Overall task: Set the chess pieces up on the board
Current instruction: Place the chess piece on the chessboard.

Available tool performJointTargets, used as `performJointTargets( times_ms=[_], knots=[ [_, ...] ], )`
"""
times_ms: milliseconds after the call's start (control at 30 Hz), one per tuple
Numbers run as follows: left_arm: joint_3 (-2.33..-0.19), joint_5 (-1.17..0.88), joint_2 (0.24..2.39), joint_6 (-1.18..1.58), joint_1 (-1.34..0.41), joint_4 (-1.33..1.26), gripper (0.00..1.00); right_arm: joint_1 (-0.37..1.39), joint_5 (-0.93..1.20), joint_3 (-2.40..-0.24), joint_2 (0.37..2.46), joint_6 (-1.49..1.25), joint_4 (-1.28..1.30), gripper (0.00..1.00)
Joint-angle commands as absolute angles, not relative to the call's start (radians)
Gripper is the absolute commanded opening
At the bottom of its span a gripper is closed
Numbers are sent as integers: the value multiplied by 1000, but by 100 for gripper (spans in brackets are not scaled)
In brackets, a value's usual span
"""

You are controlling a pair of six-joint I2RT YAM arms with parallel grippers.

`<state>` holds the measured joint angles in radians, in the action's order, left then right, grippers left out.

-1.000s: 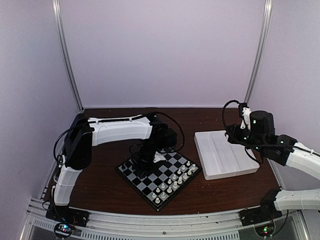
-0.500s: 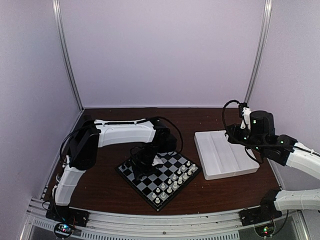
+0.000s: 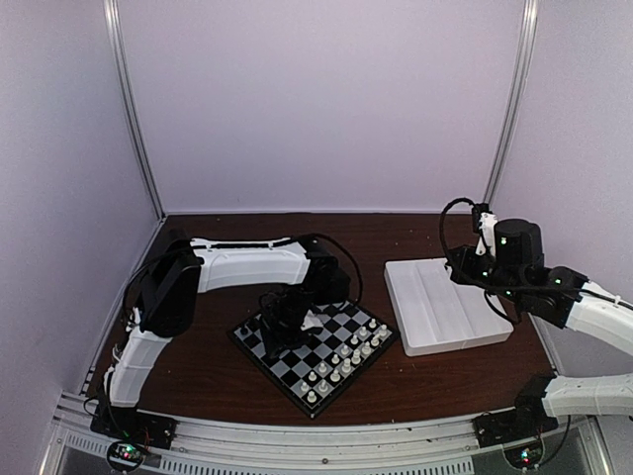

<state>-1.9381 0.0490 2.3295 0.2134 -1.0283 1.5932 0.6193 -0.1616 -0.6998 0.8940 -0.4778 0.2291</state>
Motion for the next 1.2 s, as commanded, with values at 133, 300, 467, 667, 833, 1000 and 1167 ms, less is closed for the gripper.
performJointTargets(
  times_ms=[133, 300, 467, 667, 833, 1000, 1167],
  knots=[
    [-1993, 59, 2344, 206, -1024, 1617, 24, 616, -180, -695, 905, -489, 227, 0],
    [-2004, 65, 2344, 207, -1024, 1615, 24, 617, -181, -696, 903, -489, 226, 0],
    [-2019, 81, 2293, 212, -1025, 1565, 28, 617, -172, -700, 913, -478, 225, 0],
    [-1993, 62, 2130, 219, -1020, 1410, 35, 617, -117, -725, 977, -448, 220, 0],
    [-1922, 86, 1989, 230, -1005, 1306, 37, 618, 46, -757, 1058, -415, 167, 0],
    [-1754, 57, 1830, 272, -944, 1134, 40, 631, 309, -792, 1182, -384, 61, 0],
    [-1572, -74, 1686, 313, -889, 933, 40, 726, 375, -844, 1306, -334, 3, 0]
  ],
)
